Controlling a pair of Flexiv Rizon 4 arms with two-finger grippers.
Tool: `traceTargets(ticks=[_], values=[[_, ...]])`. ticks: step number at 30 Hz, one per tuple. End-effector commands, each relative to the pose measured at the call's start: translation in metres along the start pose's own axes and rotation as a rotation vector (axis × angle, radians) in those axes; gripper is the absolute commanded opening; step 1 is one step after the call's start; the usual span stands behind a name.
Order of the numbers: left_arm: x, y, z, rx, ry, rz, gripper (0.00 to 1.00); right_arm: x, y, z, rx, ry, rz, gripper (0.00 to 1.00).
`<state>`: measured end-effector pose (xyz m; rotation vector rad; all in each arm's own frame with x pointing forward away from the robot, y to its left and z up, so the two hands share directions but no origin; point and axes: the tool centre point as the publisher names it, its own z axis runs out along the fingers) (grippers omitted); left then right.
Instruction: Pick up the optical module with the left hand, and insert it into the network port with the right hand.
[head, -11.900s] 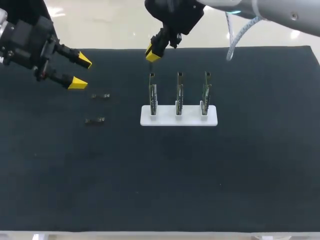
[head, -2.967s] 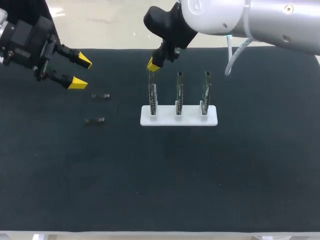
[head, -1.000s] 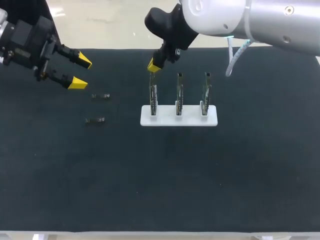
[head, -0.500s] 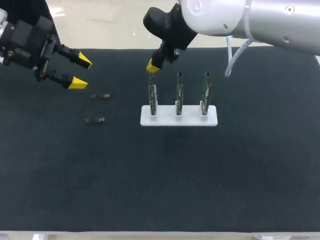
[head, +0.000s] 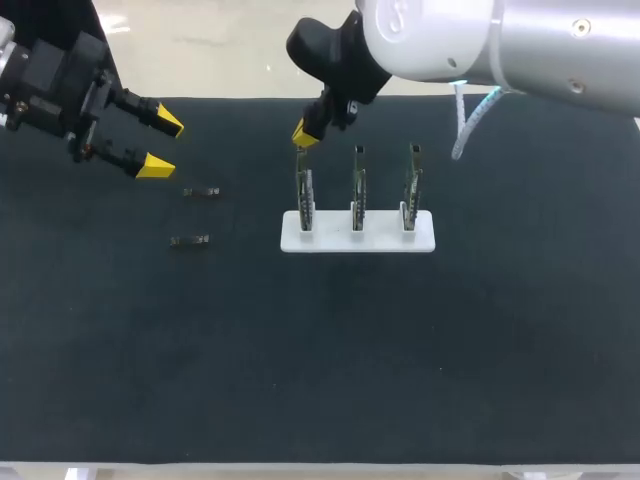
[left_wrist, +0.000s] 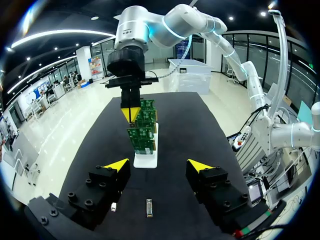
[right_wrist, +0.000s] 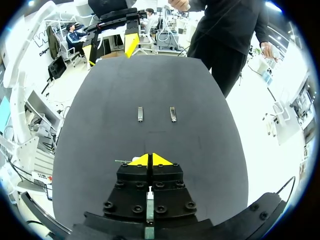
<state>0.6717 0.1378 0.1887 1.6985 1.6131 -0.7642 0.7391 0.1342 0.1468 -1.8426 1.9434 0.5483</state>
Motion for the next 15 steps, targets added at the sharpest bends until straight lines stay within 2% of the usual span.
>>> traceTargets(ticks=[1, 8, 15], values=[[0.000, 0.001, 0.000, 0.001, 0.003, -0.001, 1.00, -0.002, -0.001, -0.009, -0.004, -0.004, -0.002, 0.00], [0.000, 0.001, 0.000, 0.001, 0.003, -0.001, 1.00, 0.007, -0.004, -0.032, 0.006, -0.085, 0.016, 0.00], [0.000, 0.001, 0.000, 0.001, 0.003, -0.001, 1.00, 0.028, -0.002, -0.056, 0.018, -0.132, 0.028, 0.00]])
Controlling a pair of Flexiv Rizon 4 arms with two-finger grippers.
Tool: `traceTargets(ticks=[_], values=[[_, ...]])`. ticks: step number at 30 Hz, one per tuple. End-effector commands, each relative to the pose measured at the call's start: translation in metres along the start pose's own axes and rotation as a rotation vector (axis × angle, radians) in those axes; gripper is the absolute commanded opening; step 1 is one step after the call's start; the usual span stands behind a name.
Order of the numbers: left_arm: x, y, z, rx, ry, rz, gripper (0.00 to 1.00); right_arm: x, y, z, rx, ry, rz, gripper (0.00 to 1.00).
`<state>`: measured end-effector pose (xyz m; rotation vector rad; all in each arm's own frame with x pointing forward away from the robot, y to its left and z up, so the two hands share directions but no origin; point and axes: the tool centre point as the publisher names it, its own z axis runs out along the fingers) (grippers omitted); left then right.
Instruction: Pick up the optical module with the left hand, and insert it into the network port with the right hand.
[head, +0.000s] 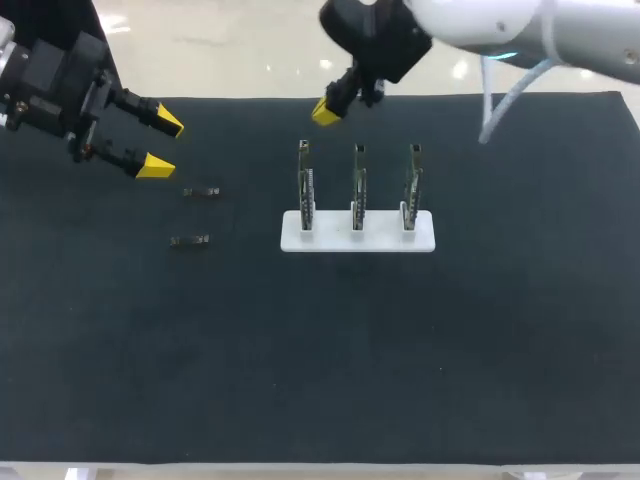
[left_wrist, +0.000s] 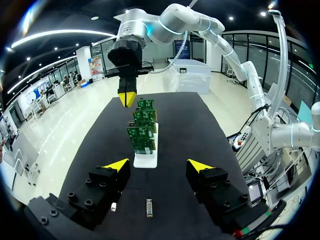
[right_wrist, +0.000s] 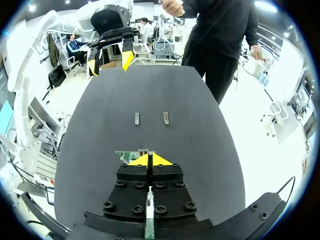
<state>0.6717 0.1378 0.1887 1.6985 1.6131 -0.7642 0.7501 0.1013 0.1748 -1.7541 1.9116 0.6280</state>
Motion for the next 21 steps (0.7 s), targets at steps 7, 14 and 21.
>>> traceTargets(ticks=[7, 14, 21], values=[[0.000, 0.001, 0.000, 0.001, 0.003, -0.001, 1.00, 0.044, 0.010, -0.048, 0.014, -0.071, -0.003, 0.00], [0.000, 0.001, 0.000, 0.001, 0.003, -0.001, 1.00, 0.074, 0.010, -0.079, 0.036, -0.082, -0.013, 0.00], [0.000, 0.001, 0.000, 0.001, 0.003, -0.001, 1.00, 0.098, 0.003, -0.105, 0.039, -0.085, -0.041, 0.00]])
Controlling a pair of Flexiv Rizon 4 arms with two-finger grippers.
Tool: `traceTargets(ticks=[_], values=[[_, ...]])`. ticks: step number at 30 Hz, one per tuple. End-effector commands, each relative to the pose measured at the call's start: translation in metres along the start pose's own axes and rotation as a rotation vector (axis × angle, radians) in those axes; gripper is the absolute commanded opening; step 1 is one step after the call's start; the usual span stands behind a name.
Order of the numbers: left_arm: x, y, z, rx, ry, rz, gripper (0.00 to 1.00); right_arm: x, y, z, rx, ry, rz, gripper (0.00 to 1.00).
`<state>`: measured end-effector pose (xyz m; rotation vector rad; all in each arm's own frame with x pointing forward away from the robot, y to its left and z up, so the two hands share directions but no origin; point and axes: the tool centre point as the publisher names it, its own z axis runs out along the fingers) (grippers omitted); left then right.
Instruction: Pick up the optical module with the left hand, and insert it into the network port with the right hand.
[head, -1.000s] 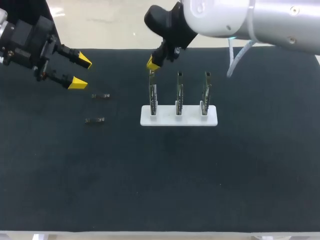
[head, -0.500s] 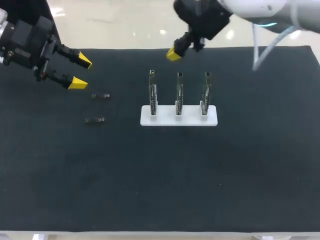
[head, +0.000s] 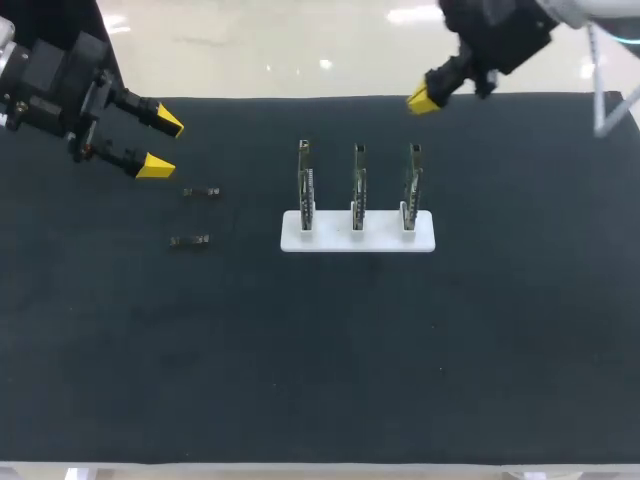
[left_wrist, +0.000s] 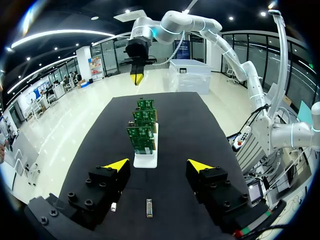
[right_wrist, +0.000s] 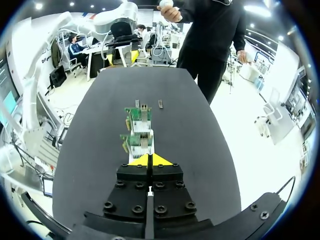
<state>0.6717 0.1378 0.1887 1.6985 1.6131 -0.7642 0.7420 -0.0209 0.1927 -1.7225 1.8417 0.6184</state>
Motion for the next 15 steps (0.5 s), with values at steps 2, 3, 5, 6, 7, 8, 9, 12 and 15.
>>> traceTargets(ticks=[2, 3, 5, 6, 7, 8, 9, 12, 15], values=[[0.000, 0.001, 0.000, 0.001, 0.003, -0.001, 1.00, 0.016, 0.002, -0.023, -0.003, -0.029, -0.013, 0.00], [0.000, 0.001, 0.000, 0.001, 0.003, -0.001, 1.00, 0.018, 0.002, -0.026, -0.004, -0.030, -0.013, 0.00], [0.000, 0.001, 0.000, 0.001, 0.003, -0.001, 1.00, 0.021, 0.003, -0.031, -0.002, -0.037, -0.015, 0.00], [0.000, 0.001, 0.000, 0.001, 0.003, -0.001, 1.00, 0.021, 0.003, -0.031, -0.002, -0.037, -0.015, 0.00], [0.000, 0.001, 0.000, 0.001, 0.003, -0.001, 1.00, 0.021, 0.003, -0.031, -0.002, -0.037, -0.015, 0.50], [0.000, 0.001, 0.000, 0.001, 0.003, -0.001, 1.00, 0.021, 0.003, -0.031, -0.002, -0.037, -0.015, 1.00], [0.000, 0.001, 0.000, 0.001, 0.003, -0.001, 1.00, 0.021, 0.003, -0.031, -0.002, -0.037, -0.015, 1.00], [0.000, 0.001, 0.000, 0.001, 0.003, -0.001, 1.00, 0.021, 0.003, -0.031, -0.002, -0.037, -0.015, 1.00], [0.000, 0.001, 0.000, 0.001, 0.003, -0.001, 1.00, 0.021, 0.003, -0.031, -0.002, -0.037, -0.015, 1.00]])
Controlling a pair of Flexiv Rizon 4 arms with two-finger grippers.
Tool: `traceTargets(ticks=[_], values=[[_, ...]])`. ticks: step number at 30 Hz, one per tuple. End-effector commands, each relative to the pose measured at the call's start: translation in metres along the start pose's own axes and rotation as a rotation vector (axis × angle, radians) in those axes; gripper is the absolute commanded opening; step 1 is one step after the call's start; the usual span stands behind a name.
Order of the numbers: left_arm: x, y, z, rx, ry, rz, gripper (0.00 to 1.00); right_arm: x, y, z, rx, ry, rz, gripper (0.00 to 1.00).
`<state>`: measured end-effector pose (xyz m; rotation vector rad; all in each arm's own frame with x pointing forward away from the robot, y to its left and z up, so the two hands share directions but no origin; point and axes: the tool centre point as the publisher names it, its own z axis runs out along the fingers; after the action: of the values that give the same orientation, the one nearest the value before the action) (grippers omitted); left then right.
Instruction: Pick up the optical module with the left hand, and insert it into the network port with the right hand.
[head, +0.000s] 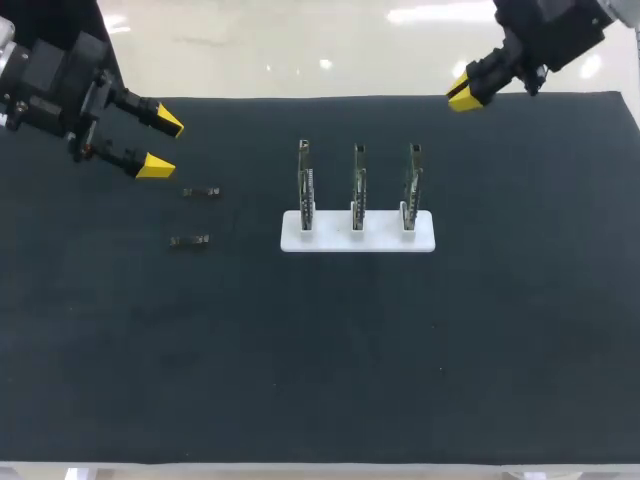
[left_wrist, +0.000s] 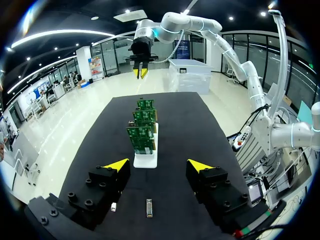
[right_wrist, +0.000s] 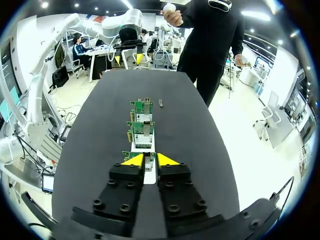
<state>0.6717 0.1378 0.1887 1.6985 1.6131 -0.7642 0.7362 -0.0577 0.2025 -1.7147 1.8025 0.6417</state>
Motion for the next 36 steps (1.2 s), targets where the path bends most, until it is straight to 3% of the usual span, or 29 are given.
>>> traceTargets(ticks=[1, 24, 27, 36], values=[[0.000, 0.001, 0.000, 0.001, 0.003, -0.001, 1.00, 0.000, 0.000, 0.001, 0.000, -0.002, 0.000, 1.00], [0.000, 0.000, -0.001, 0.006, 0.010, -0.002, 1.00, 0.000, 0.000, 0.001, 0.000, -0.002, 0.000, 1.00], [0.007, 0.002, -0.007, 0.007, 0.059, -0.011, 1.00, 0.000, 0.000, 0.001, 0.000, -0.002, 0.000, 1.00], [0.054, 0.026, -0.015, -0.037, 0.345, -0.062, 1.00, 0.000, 0.000, 0.001, 0.000, -0.002, 0.000, 1.00]])
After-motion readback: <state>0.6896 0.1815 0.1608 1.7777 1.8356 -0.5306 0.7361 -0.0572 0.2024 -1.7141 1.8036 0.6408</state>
